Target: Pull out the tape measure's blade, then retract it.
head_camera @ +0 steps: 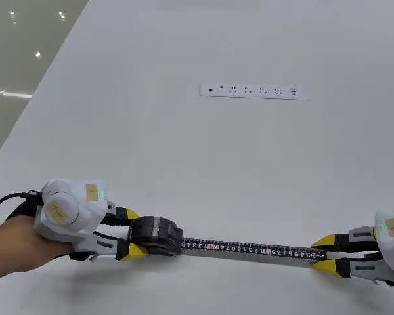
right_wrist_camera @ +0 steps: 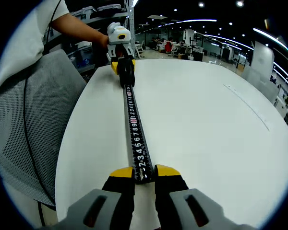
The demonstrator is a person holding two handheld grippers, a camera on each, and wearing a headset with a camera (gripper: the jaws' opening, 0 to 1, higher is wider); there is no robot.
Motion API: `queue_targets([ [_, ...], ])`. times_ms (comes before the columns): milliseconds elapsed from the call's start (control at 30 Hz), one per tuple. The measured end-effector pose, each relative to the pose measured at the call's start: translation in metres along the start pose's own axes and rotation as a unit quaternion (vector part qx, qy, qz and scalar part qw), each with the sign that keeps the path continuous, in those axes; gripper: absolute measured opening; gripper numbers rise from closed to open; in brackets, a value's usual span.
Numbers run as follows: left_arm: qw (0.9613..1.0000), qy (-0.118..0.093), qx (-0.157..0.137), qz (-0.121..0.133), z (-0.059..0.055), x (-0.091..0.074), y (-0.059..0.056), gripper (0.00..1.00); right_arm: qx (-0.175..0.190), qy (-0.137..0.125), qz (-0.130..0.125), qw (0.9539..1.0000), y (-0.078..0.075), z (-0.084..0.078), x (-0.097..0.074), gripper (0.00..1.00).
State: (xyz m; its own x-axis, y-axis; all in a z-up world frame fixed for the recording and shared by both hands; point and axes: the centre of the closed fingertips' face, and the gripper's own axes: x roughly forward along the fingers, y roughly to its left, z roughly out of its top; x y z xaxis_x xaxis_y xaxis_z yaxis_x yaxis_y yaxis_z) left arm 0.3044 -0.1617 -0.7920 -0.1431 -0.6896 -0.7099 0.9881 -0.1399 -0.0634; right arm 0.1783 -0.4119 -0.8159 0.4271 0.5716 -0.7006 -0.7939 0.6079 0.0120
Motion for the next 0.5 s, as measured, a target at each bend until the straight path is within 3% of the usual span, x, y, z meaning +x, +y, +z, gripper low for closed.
queue_targets([
  [500,0.9996,-0.004,-0.024,0.01,0.0021,0.0006,0.0007,0.3,0.006,0.0,0.015,0.9999,0.0023,0.0069,0.0024,0.15],
])
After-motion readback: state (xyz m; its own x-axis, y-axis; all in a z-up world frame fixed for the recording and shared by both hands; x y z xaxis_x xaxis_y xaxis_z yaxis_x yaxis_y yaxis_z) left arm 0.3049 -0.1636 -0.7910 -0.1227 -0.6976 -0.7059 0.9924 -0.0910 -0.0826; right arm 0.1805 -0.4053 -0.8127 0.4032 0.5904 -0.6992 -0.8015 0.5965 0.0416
